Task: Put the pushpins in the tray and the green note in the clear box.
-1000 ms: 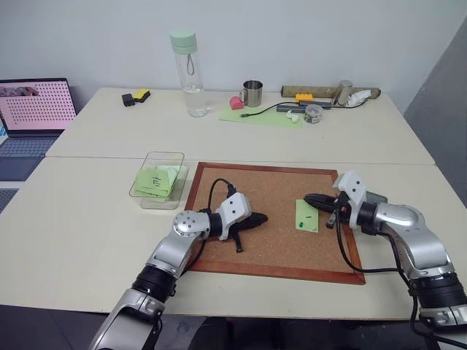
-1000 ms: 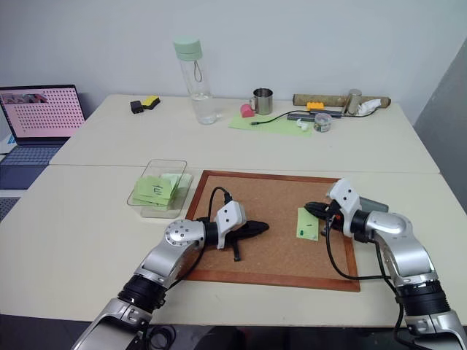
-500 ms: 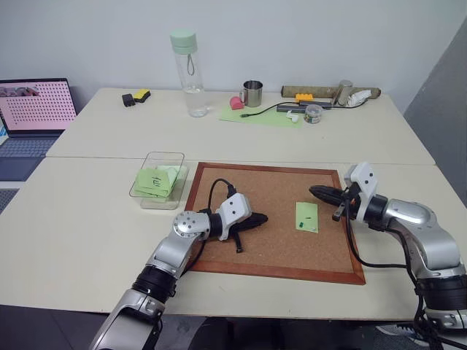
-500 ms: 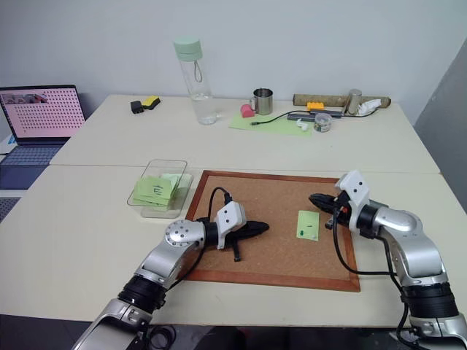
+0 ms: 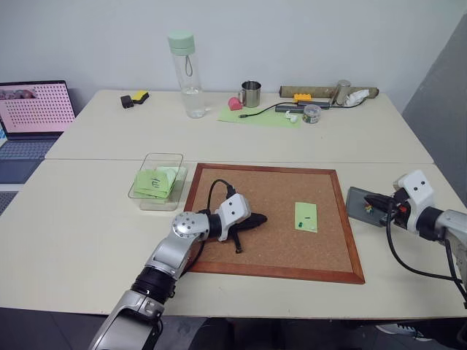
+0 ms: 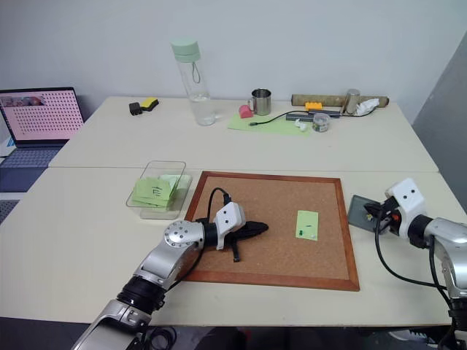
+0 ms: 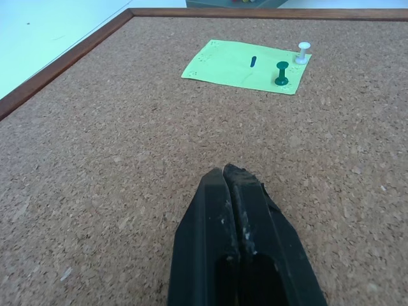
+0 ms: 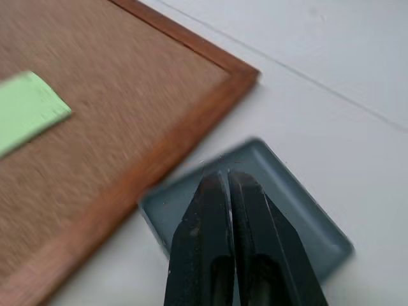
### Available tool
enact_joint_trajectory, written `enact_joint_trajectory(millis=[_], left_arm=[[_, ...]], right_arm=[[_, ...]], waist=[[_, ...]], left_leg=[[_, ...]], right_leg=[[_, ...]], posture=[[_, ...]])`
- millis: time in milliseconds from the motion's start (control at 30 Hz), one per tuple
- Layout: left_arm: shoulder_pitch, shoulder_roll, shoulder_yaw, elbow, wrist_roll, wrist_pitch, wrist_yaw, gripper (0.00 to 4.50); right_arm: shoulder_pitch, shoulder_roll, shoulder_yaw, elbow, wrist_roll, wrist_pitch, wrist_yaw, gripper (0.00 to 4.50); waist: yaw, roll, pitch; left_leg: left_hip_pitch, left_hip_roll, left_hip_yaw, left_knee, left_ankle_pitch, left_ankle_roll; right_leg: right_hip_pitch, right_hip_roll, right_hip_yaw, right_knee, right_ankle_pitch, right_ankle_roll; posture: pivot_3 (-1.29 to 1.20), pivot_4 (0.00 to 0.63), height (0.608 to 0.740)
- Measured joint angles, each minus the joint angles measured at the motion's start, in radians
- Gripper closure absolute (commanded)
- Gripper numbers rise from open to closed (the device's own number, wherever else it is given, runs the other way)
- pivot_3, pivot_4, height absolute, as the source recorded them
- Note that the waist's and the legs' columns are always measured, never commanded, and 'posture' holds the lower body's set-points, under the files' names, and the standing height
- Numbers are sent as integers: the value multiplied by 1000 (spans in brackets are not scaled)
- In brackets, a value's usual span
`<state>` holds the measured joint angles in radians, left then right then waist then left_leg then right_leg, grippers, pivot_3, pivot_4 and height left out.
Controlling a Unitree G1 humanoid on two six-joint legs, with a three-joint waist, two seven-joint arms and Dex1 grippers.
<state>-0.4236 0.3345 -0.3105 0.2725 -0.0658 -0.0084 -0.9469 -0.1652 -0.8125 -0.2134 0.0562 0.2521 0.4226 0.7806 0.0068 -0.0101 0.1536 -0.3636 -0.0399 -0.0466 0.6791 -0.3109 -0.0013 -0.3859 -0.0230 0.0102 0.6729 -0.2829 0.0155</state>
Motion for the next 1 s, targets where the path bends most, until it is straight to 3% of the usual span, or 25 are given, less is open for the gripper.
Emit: enact_joint_trajectory(millis=[467, 667, 767, 1000], left_arm=[[-1, 0, -1, -1, 0, 1, 0, 4500], [-2, 0, -3, 0, 0, 1, -1, 4500], [-4, 0, -3, 4, 0, 0, -2, 4500], [-10, 0, -7, 8, 0, 0, -6, 4500]], right_arm=[[-7, 19, 9, 46, -24, -47, 0, 957], [100, -12, 8, -209, 60, -23, 110, 957], [146, -6, 66, -310, 66, -23, 136, 957], [123, 78, 200, -323, 37, -25, 116, 957]], waist=[[0, 0, 0], [0, 0, 0], [0, 0, 0], [0, -1, 0]], left_leg=[[0, 0, 0, 0, 0, 0], [0, 0, -1, 0, 0, 0], [0, 0, -1, 0, 0, 0], [0, 0, -1, 0, 0, 0]], right_leg=[[0, 0, 0, 0, 0, 0], [0, 0, 0, -1, 0, 1], [1, 0, 0, -1, -1, 1], [1, 0, 0, -1, -1, 1]], posture=[[0, 150, 740], [0, 150, 740], [0, 150, 740], [0, 150, 740]])
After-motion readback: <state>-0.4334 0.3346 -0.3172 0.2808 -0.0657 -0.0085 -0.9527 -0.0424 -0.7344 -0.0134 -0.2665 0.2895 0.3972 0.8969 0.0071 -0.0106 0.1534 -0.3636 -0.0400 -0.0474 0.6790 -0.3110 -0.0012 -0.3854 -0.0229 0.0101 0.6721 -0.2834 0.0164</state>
